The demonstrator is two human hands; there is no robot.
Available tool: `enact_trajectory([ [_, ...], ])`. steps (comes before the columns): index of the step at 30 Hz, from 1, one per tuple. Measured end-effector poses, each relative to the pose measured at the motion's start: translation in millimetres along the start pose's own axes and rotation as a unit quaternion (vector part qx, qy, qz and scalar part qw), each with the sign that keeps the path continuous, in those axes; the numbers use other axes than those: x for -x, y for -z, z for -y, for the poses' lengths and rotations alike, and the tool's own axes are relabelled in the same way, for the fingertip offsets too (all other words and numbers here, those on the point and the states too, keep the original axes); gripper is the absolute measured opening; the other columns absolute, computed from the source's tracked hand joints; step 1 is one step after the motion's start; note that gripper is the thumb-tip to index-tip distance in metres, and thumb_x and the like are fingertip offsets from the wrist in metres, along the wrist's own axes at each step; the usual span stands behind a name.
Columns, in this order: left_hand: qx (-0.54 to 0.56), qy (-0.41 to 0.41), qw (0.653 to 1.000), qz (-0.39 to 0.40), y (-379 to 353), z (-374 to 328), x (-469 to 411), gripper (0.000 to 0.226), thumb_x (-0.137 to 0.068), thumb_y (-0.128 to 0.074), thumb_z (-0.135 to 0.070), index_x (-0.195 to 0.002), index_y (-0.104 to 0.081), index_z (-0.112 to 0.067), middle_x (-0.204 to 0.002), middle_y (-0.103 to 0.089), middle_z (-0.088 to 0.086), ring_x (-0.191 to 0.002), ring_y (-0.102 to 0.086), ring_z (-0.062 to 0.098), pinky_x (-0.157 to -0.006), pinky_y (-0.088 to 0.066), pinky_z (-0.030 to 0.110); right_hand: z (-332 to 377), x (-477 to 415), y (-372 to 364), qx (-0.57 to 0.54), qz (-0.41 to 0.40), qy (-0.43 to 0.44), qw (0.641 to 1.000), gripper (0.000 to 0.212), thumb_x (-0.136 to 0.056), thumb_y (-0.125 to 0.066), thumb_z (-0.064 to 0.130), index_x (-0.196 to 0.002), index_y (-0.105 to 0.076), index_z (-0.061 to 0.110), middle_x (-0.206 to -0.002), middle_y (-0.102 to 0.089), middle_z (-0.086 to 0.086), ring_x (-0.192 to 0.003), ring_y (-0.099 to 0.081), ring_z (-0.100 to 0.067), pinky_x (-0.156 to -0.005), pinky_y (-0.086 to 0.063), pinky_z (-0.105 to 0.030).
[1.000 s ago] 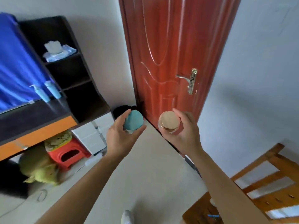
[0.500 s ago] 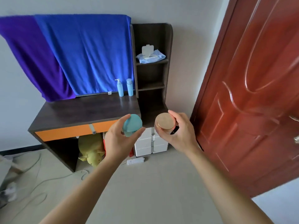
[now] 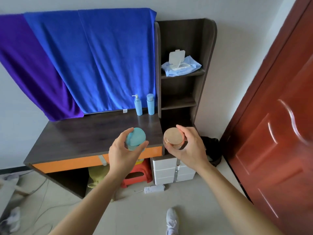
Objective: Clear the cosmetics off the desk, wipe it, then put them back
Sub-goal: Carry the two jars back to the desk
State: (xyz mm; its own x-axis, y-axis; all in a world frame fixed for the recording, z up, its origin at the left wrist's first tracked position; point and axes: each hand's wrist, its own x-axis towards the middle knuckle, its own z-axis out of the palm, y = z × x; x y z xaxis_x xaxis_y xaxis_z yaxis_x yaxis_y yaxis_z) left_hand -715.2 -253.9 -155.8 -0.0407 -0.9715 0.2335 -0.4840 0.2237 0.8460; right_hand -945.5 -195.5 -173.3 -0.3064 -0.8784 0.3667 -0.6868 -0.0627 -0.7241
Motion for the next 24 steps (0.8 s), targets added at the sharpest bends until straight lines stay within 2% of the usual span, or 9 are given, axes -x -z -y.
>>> enact_trajectory([
  [5,-0.019,0.026,0.999,0.016,-26,9,-89,0.063,-0.066,-0.085,-0.053,-0.121,-0.056,-0.046,-0.109,-0.065,-0.016,-0.097,-0.065,0.013,-0.088,-0.056,0.042,-25,-91,-31,-0.015,0.050,-0.012,0.999,0.085,-0.066,-0.086,0.057,-0.138,-0.051,0.027,-0.120,-0.042,0.020,-0.104,-0.049,0.002,-0.081,-0.041,-0.006],
  [10,-0.018,0.051,0.999,0.006,-43,26,-169,0.065,-0.063,-0.087,-0.050,-0.121,-0.056,-0.046,-0.110,-0.066,-0.018,-0.095,-0.067,0.007,-0.089,-0.056,0.039,-41,-185,-63,-0.013,0.079,-0.013,0.997,0.083,-0.067,-0.088,0.053,-0.137,-0.051,0.027,-0.120,-0.043,0.020,-0.106,-0.047,0.013,-0.078,-0.038,-0.002],
  [14,-0.018,0.083,0.996,0.005,-40,61,-218,0.065,-0.061,-0.085,-0.052,-0.118,-0.055,-0.050,-0.111,-0.066,-0.021,-0.097,-0.066,0.008,-0.090,-0.055,0.040,-39,-235,-109,-0.009,0.101,-0.024,0.995,0.083,-0.065,-0.088,0.052,-0.135,-0.052,0.027,-0.122,-0.049,0.015,-0.103,-0.052,0.002,-0.080,-0.040,-0.005],
  [20,-0.022,0.114,0.993,0.035,-31,137,-293,0.066,-0.063,-0.086,-0.048,-0.120,-0.055,-0.045,-0.115,-0.065,-0.020,-0.097,-0.066,0.009,-0.090,-0.055,0.039,-36,-272,-199,0.051,0.125,-0.062,0.989,0.072,-0.060,-0.074,0.068,-0.122,-0.053,0.039,-0.116,-0.058,0.016,-0.102,-0.061,-0.007,-0.084,-0.052,-0.028],
  [24,-0.028,0.129,0.988,0.075,-21,194,-330,0.064,-0.064,-0.086,-0.045,-0.121,-0.055,-0.042,-0.116,-0.063,-0.020,-0.102,-0.064,0.008,-0.094,-0.053,0.034,-28,-277,-264,0.095,0.130,-0.118,0.980,0.067,-0.059,-0.073,0.068,-0.116,-0.050,0.040,-0.103,-0.055,0.021,-0.095,-0.062,-0.008,-0.076,-0.050,-0.027],
])
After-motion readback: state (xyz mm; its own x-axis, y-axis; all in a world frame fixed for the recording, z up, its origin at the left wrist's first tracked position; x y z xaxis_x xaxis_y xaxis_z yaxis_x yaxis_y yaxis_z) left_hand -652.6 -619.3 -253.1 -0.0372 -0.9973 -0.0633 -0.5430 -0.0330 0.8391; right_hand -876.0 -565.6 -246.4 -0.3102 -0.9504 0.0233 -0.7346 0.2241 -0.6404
